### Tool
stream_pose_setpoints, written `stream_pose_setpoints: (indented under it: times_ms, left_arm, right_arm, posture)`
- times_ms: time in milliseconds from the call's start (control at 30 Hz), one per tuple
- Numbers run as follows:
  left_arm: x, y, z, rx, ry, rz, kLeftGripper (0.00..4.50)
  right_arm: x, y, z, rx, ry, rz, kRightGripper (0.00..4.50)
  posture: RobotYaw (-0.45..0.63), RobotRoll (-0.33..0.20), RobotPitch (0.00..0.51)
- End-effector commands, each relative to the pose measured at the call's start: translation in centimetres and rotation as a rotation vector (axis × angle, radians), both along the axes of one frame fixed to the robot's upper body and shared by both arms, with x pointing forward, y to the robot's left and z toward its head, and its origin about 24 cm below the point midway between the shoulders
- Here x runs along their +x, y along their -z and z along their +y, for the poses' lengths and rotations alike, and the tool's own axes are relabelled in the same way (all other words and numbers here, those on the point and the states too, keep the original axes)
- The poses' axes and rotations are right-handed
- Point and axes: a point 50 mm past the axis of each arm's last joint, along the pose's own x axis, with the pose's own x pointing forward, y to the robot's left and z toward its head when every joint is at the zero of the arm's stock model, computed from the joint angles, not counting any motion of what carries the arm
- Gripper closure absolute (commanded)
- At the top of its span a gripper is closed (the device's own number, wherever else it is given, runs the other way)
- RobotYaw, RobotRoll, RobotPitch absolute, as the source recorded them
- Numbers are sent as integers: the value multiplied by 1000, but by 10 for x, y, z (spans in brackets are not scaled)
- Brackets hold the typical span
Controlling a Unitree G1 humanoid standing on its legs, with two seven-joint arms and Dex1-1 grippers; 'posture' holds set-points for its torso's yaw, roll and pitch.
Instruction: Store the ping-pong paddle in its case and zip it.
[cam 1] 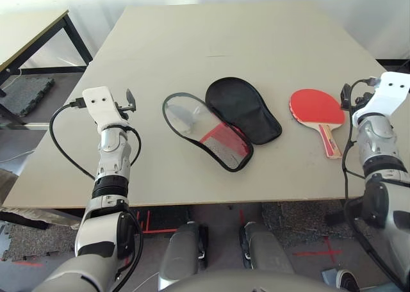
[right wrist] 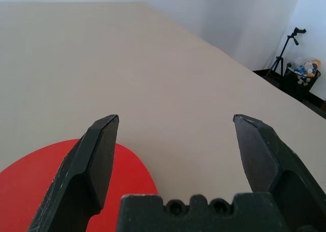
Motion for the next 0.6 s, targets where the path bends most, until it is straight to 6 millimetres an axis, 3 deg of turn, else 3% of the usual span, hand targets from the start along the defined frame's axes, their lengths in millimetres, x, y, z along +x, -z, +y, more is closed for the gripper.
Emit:
stream_pose_setpoints:
  times_ms: [33, 367, 600]
  left_arm:
    - [1, -3, -1, 6, -4, -14, 0]
    - [8, -17, -3, 26, 76, -42, 0]
    - [18, -54, 2, 83, 266, -85, 0]
  right_arm:
    - [1, -3, -1, 4, 1, 2, 35]
    - [11, -17, 11, 1, -63, -15, 35]
    - [13, -32, 28, 28, -127, 129, 35]
  posture:
    - [39, 0, 62]
    - [1, 0, 63]
    - [9, 0, 81]
